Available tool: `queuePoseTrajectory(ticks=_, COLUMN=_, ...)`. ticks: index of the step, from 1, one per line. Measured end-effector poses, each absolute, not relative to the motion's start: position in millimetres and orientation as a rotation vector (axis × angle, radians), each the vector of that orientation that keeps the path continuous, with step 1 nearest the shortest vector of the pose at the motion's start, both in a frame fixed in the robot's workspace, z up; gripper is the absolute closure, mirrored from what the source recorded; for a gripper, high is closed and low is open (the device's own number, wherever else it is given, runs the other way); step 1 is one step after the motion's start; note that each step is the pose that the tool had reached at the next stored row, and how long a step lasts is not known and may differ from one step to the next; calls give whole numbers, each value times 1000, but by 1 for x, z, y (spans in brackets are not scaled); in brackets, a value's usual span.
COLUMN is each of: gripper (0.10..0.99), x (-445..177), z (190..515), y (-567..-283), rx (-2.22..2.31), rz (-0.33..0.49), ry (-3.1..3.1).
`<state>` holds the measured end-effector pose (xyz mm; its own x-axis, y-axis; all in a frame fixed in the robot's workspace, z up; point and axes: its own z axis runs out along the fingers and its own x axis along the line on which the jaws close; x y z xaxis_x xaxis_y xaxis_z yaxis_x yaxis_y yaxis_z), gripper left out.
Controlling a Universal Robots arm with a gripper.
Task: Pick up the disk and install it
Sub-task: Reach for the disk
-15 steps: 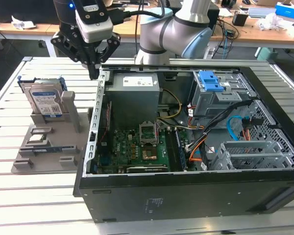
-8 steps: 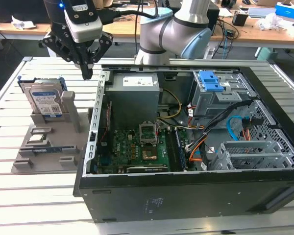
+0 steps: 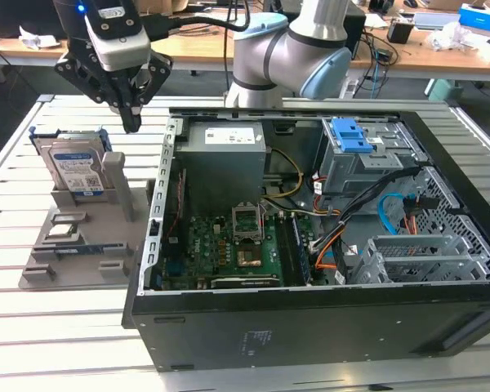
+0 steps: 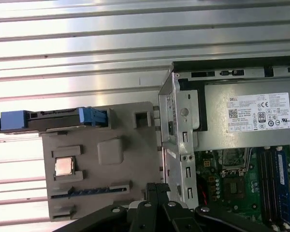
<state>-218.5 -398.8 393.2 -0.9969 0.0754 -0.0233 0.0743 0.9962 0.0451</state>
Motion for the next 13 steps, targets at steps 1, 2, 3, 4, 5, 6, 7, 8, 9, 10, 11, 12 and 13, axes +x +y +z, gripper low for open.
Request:
queuePoseTrajectory(ticks=1, gripper=980, x=-222, z=393, y=-399, rx=117, rz=69, ry=3114)
queuePoseTrajectory(ticks=2, gripper=980, x=-224, z=393, y=-399, rx=117, rz=69, ry=3114)
queuePoseTrajectory(ticks=3, gripper=980, x=-226, z=393, y=-399, rx=117, rz=69, ry=3114)
queuePoseTrajectory(ticks=4, gripper=980, x=-229, z=393, y=-399, rx=117, rz=69, ry=3114)
queuePoseTrajectory(ticks=5, gripper=980, x=-230, z=393, y=-399, rx=117, rz=69, ry=3114)
queuePoseTrajectory(ticks=6, gripper=980, x=-232, z=393, y=-399, rx=117, rz=69, ry=3114)
queuePoseTrajectory(ticks=7, gripper=980, x=-234, z=393, y=-399, rx=117, rz=69, ry=3114)
queuePoseTrajectory(ticks=8, gripper=980, x=-236, z=393, y=-399, rx=117, rz=69, ry=3114)
queuePoseTrajectory(ticks=9, gripper=980, x=-237, z=393, y=-399, rx=117, rz=69, ry=3114)
queuePoseTrajectory(ticks=10, gripper=980, x=-239, z=393, y=-399, rx=117, rz=69, ry=3114)
queuePoseTrajectory(ticks=11, gripper=980, x=-241, z=393, y=-399, rx=117, rz=69, ry=3114)
queuePoseTrajectory(ticks=12, gripper=980, x=-245, z=393, y=-399, rx=116, rz=69, ry=3114)
queuePoseTrajectory(ticks=13, gripper=980, x=-249, z=393, y=-399, rx=117, rz=69, ry=3114)
